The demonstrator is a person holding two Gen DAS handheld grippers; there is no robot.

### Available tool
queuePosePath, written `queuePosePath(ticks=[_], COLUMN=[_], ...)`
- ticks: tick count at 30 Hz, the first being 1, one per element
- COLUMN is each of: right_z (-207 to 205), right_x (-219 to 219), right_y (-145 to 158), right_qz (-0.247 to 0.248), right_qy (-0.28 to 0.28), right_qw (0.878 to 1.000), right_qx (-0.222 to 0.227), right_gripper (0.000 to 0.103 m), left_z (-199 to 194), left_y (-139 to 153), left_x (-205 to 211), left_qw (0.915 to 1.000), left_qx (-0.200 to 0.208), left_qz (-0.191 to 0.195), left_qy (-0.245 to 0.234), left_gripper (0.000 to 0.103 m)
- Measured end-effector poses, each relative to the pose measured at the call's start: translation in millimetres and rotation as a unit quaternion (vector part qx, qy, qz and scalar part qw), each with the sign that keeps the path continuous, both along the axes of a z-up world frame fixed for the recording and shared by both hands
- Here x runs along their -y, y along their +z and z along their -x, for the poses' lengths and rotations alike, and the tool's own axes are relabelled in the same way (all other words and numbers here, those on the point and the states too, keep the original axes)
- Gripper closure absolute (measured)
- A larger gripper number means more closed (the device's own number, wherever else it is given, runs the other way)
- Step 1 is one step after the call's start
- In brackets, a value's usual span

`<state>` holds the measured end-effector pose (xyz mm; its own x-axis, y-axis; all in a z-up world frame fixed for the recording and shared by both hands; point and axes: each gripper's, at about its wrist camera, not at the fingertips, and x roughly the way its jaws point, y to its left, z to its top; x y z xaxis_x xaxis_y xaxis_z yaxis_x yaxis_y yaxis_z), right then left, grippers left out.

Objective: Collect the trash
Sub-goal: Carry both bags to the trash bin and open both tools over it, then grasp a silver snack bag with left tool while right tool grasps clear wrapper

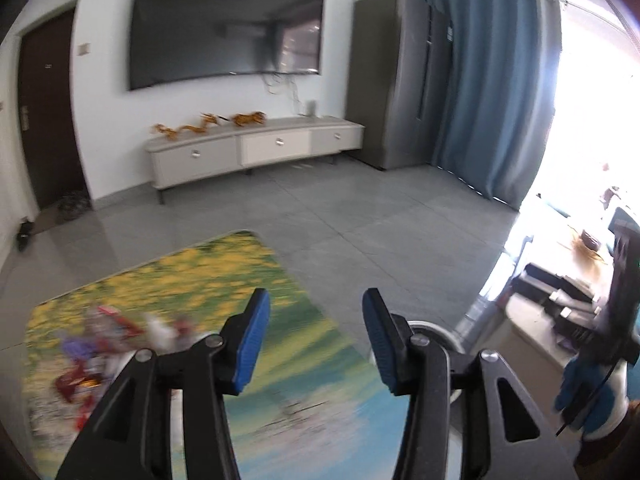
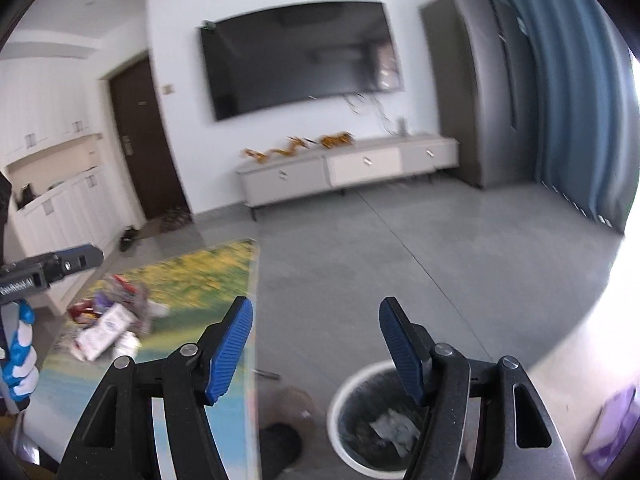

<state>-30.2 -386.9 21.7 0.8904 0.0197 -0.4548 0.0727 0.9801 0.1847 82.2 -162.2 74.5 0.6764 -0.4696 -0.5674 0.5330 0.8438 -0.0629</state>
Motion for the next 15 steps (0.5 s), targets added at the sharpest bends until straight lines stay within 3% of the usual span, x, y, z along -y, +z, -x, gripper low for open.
queuePosePath(ticks=[7, 10, 15], right_z=[-28, -43, -71], right_x=[-63, -86, -122], right_y=[25, 22, 12], right_qz=[0.009, 0.008, 0.007], right_qy=[0.075, 0.103, 0.14], right_qw=[0.997, 0.995, 0.99], right_qx=[0.02, 0.014, -0.003], right_gripper=[0.039, 0.039, 0.039], left_z=[5, 4, 2], left_y=[-4, -14, -39], left_x=[-127, -182, -237], left_qw=[0.9953, 0.9898, 0.9833], left_qx=[0.003, -0.009, -0.03], left_qz=[0.005, 0.016, 0.02], left_qy=[0.097, 0.141, 0.179], left_gripper=[0.057, 0.057, 0.057])
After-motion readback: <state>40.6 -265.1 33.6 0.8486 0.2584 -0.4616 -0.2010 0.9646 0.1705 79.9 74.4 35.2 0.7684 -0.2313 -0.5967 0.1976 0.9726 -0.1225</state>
